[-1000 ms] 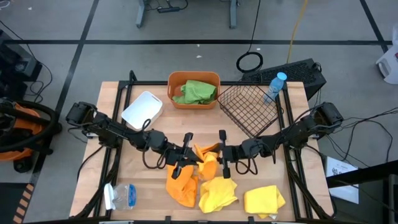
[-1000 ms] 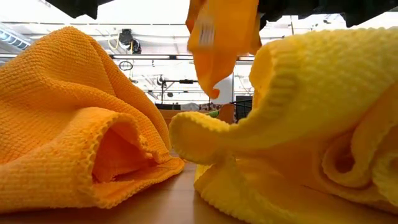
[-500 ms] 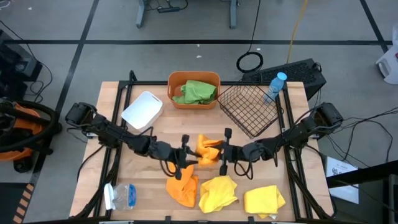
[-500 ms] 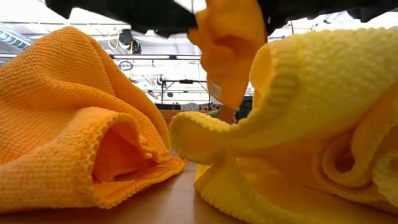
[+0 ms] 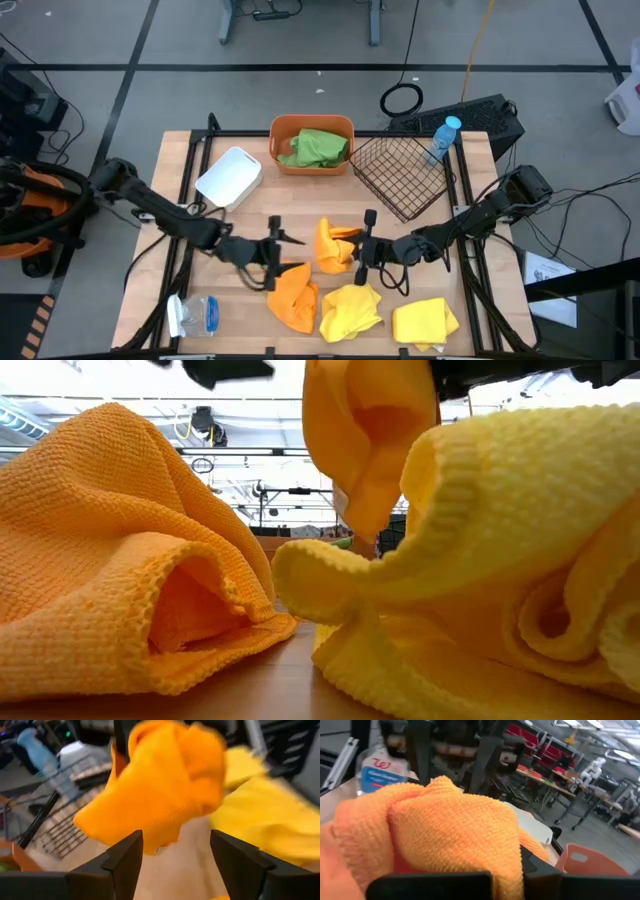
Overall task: Sort microfiber towel by color & place in baskets
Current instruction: Put the top orange towel into the wire basket
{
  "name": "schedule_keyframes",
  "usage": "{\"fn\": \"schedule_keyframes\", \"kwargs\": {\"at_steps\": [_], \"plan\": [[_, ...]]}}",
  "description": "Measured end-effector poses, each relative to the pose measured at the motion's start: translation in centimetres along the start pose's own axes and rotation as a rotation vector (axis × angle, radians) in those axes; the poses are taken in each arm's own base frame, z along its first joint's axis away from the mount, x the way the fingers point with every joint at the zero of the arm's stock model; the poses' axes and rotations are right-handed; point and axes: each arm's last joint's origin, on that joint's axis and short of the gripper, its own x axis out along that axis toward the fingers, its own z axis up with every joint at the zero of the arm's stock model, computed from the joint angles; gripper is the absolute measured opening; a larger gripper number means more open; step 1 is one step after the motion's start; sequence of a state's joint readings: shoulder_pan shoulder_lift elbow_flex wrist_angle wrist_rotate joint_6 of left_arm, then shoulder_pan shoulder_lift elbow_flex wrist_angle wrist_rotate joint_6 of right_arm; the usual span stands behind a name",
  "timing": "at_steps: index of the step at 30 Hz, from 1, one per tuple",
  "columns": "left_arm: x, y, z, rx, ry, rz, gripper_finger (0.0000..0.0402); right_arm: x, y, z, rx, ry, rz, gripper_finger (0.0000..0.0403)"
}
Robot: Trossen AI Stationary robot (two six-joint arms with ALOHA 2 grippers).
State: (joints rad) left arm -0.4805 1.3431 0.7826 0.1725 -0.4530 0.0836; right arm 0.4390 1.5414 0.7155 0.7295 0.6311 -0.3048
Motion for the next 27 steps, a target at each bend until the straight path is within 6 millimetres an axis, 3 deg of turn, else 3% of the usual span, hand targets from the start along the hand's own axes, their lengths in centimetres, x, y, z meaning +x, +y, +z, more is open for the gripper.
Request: {"fn": "schedule_keyframes", "kwargs": {"at_steps": [3,7,13,19,27], "plan": [[-1.2,-0.4,1.1,-0.019,-0.073,-0.024,0.0239,-0.3,0.5,0.1,-0.052,-0.002,0.026,0.0004],[-1.1,-0.1,2.1,-0.037,-0.167,0.050,0.0239,-0.7,1.2,0.2,-0.171,-0.025,0.112,0.0004],[0.9,0.6,1.5,-0.056,-0.192,-0.114,0.0278,-1.1,1.9,0.2,-0.332,-0.063,0.193,0.0004],[3.7,1.1,-0.1,-0.018,-0.158,-0.075,0.0333,-1.0,1.8,0.2,-0.445,-0.079,0.200,0.0004],[6.1,1.0,-1.1,0.079,-0.232,-0.108,0.0345,-0.5,1.1,0.4,-0.458,-0.125,0.207,0.0004]]}}
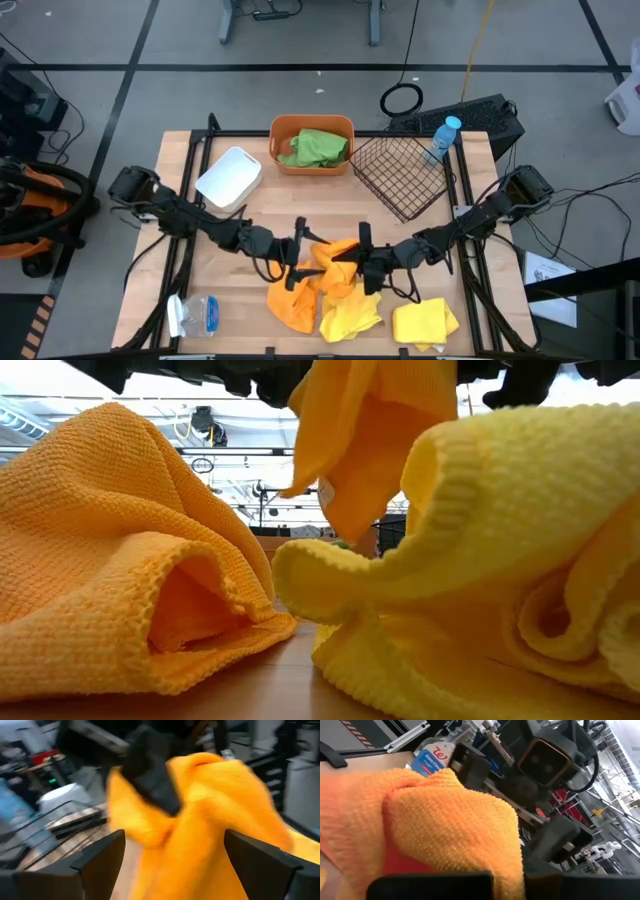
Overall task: Sort microfiber towel by color & place in baskets
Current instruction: Put the top orange towel into the wire basket
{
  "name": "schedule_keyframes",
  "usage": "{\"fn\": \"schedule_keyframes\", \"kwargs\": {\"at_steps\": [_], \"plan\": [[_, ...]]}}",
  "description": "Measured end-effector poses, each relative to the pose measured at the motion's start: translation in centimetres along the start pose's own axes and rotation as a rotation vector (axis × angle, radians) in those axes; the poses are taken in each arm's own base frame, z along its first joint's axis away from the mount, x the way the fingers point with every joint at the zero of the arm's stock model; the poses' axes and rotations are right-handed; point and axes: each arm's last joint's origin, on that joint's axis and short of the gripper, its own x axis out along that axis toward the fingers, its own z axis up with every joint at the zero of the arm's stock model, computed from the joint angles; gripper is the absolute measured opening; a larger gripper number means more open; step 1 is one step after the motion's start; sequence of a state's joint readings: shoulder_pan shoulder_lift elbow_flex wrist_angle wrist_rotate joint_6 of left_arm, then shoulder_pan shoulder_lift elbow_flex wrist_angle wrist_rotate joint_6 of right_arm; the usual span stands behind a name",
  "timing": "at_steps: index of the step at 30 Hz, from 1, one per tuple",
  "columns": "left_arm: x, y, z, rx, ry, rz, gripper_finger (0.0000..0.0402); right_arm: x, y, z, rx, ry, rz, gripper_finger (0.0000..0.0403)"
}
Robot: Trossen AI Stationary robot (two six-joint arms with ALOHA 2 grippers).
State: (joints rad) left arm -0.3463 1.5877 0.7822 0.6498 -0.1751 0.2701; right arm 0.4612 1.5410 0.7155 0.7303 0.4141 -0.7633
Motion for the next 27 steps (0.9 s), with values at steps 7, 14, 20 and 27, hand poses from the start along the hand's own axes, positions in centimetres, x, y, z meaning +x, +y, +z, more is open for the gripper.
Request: {"fn": "schedule_keyframes", "kwargs": {"at_steps": [7,14,20,27], "plan": [[0.19,-0.17,-0.37,0.001,0.010,-0.028,0.0333,0.12,-0.28,-0.17,0.000,0.002,-0.012,0.0004],[0.24,0.18,-0.52,-0.001,0.020,-0.016,0.0258,0.12,-0.43,-0.01,0.008,-0.013,-0.026,0.0004],[0.24,0.05,-0.51,0.004,0.011,-0.059,0.0166,0.12,-0.42,-0.01,0.014,-0.012,-0.027,0.0004],[0.27,0.26,-0.58,0.054,0.012,-0.053,0.0013,0.10,-0.51,0.09,0.071,-0.020,-0.038,0.0038]]}}
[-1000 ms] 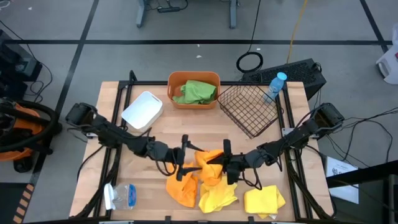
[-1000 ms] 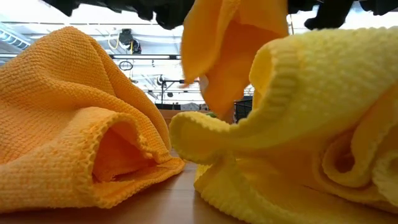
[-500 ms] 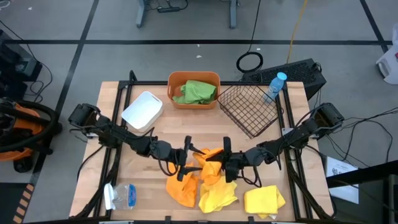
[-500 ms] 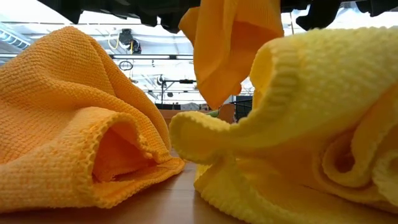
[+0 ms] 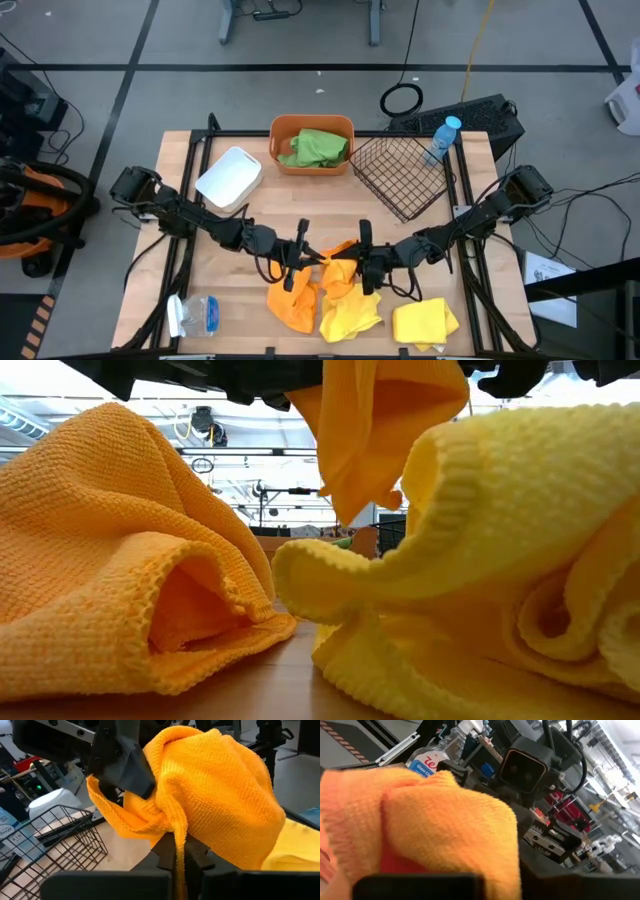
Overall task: Sort microfiber towel by color & place in baskets
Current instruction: Put the top orange towel into the wire basket
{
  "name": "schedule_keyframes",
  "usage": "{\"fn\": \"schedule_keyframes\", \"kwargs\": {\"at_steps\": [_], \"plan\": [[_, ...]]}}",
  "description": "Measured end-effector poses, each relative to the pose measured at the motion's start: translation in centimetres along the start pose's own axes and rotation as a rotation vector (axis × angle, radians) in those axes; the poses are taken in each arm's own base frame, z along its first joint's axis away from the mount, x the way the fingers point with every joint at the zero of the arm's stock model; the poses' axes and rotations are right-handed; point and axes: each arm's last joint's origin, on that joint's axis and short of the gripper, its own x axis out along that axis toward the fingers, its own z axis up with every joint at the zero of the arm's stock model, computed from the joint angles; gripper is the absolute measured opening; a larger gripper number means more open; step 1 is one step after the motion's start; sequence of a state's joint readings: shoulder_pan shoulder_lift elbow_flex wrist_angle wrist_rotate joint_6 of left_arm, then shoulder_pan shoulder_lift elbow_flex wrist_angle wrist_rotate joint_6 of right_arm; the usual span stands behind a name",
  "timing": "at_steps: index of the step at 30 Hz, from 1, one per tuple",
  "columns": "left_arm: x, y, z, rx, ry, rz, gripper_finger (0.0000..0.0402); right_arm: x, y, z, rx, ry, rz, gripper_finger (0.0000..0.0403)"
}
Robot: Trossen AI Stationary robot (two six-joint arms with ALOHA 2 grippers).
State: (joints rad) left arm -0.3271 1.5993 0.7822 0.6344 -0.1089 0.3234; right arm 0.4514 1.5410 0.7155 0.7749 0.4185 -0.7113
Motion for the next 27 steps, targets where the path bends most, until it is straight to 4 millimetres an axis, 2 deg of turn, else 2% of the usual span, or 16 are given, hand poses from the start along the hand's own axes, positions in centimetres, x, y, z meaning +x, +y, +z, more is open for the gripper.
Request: {"fn": "schedule_keyframes", "kwargs": {"at_steps": [5,10,14,18,22,24,27], "plan": [[0.0,0.0,-0.2,0.007,0.017,-0.004,0.0008,-0.1,0.2,-0.2,0.066,0.055,-0.024,0.0111],[-0.4,0.2,-0.4,0.028,0.097,0.055,0.0005,-1.0,1.4,-0.3,0.122,0.250,-0.181,0.0190],[-1.2,0.9,0.1,0.037,0.150,0.163,0.0005,-2.1,2.5,0.6,0.165,0.299,-0.272,0.0235],[-2.7,2.0,1.7,0.028,0.141,0.290,0.0005,-2.9,3.4,1.3,0.275,0.282,-0.297,0.0260],[-3.7,2.4,2.6,0.017,0.131,0.300,0.0004,-3.3,3.9,1.7,0.507,0.239,-0.315,0.0270],[-3.9,2.4,2.4,0.005,0.162,0.292,0.0004,-3.4,4.0,2.0,0.624,0.205,-0.340,0.0272],[-4.0,2.5,1.6,-0.034,0.229,0.285,0.0004,-3.5,3.9,2.4,0.706,0.169,-0.339,0.0272]]}}
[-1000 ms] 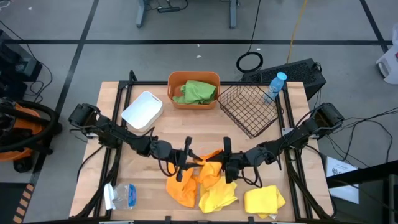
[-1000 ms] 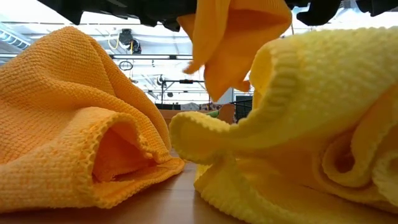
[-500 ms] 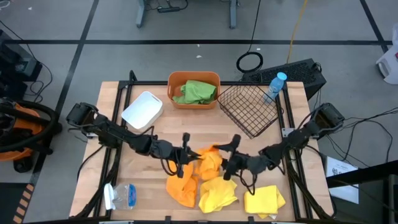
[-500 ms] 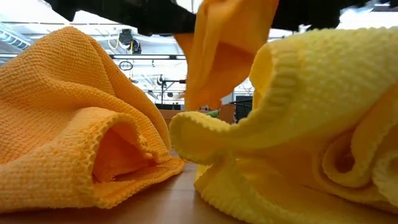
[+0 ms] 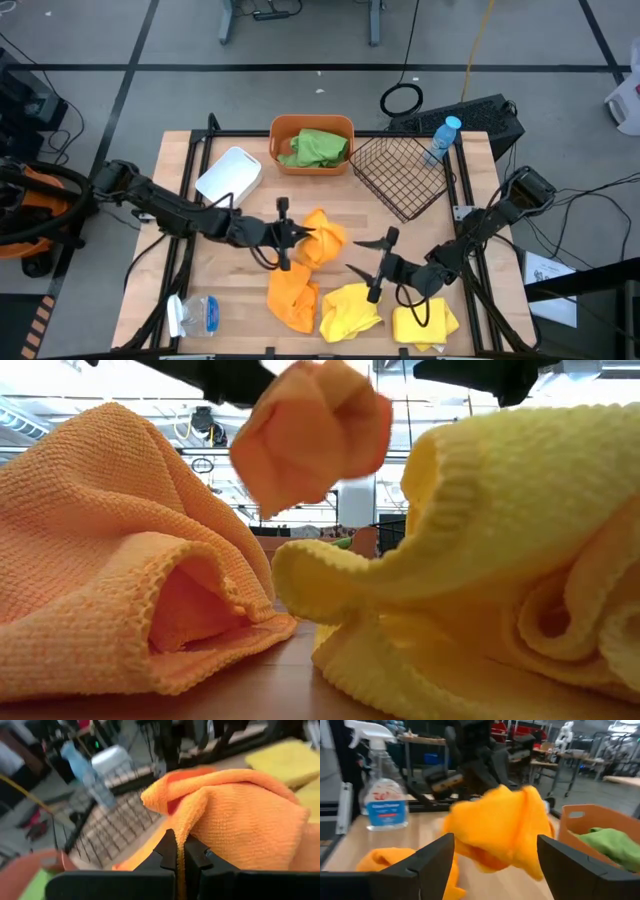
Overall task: Sort microfiber towel by color & place in baskets
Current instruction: Put the top orange towel into the wire basket
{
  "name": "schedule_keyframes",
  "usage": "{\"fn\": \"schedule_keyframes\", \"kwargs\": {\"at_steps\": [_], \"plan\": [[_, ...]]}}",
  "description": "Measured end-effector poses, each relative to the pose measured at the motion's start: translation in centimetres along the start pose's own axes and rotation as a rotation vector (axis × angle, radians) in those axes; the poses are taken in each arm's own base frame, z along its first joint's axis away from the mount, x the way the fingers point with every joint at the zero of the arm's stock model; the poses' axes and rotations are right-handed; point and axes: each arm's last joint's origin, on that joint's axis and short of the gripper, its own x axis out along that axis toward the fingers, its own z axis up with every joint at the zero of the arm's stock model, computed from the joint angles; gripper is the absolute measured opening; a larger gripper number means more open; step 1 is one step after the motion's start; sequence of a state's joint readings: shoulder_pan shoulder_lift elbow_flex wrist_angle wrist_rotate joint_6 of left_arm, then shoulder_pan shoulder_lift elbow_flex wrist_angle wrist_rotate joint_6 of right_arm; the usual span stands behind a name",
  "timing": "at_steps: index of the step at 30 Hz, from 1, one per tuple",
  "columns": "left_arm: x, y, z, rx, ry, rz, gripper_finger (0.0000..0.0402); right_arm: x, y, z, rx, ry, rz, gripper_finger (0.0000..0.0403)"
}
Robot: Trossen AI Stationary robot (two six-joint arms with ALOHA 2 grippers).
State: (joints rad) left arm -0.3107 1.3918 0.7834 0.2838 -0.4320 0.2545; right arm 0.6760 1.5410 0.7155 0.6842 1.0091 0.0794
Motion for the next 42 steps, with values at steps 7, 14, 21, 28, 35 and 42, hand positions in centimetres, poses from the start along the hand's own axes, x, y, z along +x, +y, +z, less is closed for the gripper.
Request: {"fn": "schedule_keyframes", "kwargs": {"at_steps": [7,14,21,28,35,42], "plan": [[0.2,0.4,-0.6,-0.092,0.055,0.009,0.0004,0.1,0.1,0.0,0.041,-0.011,0.019,0.0285],[0.6,1.4,-0.9,-0.184,0.064,0.033,0.0003,3.7,1.4,0.0,0.031,-0.029,0.027,0.0336],[0.5,1.1,-0.9,-0.188,0.061,-0.001,0.0003,7.7,1.9,0.2,0.002,0.004,-0.138,0.0348],[0.4,0.6,-0.8,-0.161,0.056,-0.020,0.0003,9.9,-0.1,-0.8,0.048,0.129,-0.228,0.0342],[0.3,0.3,-0.7,-0.130,0.043,-0.089,0.0003,10.6,-1.1,-1.5,0.040,0.193,-0.222,0.0217],[0.3,0.3,-0.7,-0.130,0.042,-0.097,0.0003,11.3,-1.4,-1.3,-0.001,0.217,-0.093,0.0019]]}}
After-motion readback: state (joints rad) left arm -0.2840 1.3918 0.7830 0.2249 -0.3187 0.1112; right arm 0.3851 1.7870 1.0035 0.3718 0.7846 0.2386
